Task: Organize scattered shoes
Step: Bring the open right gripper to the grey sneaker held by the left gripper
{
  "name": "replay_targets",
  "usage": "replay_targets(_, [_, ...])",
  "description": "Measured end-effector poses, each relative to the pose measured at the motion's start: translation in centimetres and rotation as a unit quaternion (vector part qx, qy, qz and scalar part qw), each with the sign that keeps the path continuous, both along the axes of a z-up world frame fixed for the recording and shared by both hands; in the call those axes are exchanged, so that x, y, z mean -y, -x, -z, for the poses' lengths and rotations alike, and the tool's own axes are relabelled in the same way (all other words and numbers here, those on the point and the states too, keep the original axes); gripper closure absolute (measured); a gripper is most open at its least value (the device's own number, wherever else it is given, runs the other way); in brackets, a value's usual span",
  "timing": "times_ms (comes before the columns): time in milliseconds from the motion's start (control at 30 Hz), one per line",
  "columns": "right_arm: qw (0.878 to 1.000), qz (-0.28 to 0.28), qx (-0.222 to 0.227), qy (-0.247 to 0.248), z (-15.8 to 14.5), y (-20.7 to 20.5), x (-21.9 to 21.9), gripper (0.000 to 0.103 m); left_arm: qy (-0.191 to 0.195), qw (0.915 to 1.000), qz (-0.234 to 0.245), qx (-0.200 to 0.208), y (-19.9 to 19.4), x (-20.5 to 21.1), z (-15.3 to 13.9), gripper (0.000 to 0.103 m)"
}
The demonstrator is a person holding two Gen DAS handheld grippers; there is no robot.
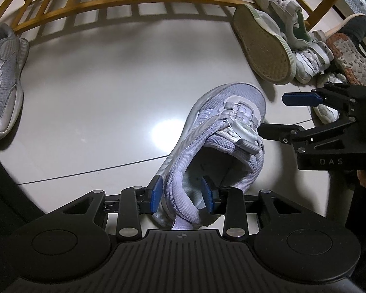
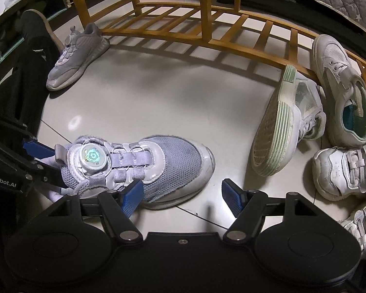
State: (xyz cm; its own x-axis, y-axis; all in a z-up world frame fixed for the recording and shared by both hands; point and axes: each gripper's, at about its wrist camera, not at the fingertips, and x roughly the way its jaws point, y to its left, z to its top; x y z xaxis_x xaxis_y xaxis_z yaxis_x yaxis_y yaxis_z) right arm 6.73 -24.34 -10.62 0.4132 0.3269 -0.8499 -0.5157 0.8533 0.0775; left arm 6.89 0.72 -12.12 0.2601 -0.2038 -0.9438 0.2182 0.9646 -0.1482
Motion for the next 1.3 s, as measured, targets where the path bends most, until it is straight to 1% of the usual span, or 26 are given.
replay_targets(233, [1.000, -0.005, 0.002, -0.008, -0.6, 0.6, 0.2, 0.029, -0.001, 1.0000, -0.008, 0.004, -0.1, -0.2, -0.1, 0.068])
replay_targets(467, [1.000, -0.006, 0.001, -0.015, -0.8, 0.9, 0.0, 0.029, 0.003, 1.0000, -0.001, -0.002, 0.1, 0.4, 0.3, 0.068])
replay_targets(633, [0.999, -0.004, -0.014, -0.032, -0.5, 0.6, -0.4, 0.029, 0.002, 1.0000, 0.006, -0.002, 0.1, 0.9, 0.4, 0.067])
replay_targets(767, [0.999, -0.004, -0.011, -0.032, -0.5, 0.6, -0.7, 0.029, 0.006, 0.9999, 0.009, -0.004, 0.1, 0.9, 0.5, 0.064])
replay_targets(867, [0.999, 0.002, -0.008, -0.035, -0.7, 0.6, -0.5, 0.029, 0.009, 0.9999, 0.012, -0.006, 0.0, 0.9, 0.5, 0.064])
replay_targets(967, [0.999, 0.004, -0.005, -0.042, -1.3, 0.9, -0.1, 0.029, 0.005, 1.0000, 0.008, -0.001, -0.1, 0.4, 0.1, 0.065])
replay_targets(1100, [0.999, -0.009, -0.002, -0.050, -2.3, 2.2, 0.5, 0.029, 0.001, 0.9999, -0.003, 0.013, -0.4, -0.6, -0.9, 0.065])
replay_targets(1300, [0.997, -0.019, -0.035, -0.066, -2.1, 3.0, 0.2, 0.029, -0.003, 0.9997, -0.011, 0.022, -0.4, -1.4, -1.6, 0.063])
